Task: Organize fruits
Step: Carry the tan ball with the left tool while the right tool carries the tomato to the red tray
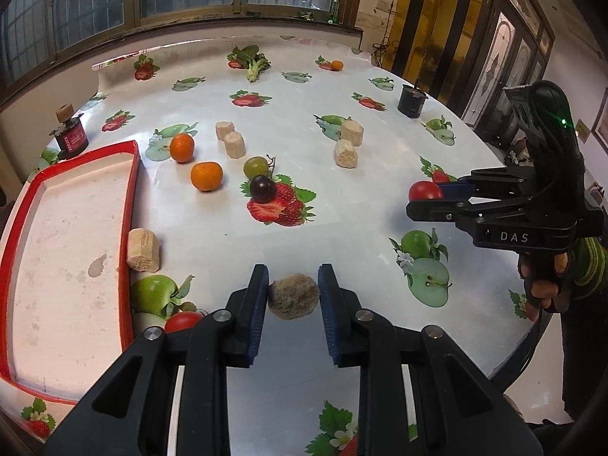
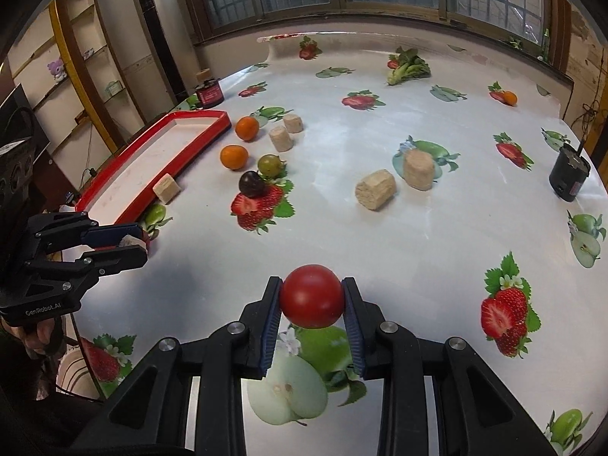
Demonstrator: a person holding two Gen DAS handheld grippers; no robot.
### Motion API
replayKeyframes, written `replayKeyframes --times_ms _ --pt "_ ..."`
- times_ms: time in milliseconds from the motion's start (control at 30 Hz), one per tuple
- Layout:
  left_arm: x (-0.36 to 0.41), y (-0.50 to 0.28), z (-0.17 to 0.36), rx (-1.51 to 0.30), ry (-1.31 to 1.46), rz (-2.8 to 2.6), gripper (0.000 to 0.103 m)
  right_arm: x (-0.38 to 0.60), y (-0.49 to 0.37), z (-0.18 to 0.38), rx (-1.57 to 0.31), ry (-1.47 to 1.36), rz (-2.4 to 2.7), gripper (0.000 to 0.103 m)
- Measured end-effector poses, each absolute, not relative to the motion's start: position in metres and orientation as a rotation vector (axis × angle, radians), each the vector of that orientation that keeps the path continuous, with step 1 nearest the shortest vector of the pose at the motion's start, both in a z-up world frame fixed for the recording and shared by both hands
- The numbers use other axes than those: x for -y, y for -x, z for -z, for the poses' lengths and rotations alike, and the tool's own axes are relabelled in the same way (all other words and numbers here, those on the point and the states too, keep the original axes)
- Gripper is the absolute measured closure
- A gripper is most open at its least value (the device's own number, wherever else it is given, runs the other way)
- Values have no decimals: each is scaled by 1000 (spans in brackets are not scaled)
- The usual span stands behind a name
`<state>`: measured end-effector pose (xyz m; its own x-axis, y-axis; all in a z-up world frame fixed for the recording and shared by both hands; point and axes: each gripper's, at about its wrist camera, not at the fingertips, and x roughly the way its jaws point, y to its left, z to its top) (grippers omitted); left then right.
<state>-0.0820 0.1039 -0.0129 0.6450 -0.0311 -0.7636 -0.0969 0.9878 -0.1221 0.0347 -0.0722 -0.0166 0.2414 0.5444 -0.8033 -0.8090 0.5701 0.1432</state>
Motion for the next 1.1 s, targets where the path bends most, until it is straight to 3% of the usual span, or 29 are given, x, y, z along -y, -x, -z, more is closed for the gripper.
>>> replayKeyframes --times_ms 1100 --pt "-182 120 -5 -803 226 -195 79 -29 17 2 -908 396 -1170 71"
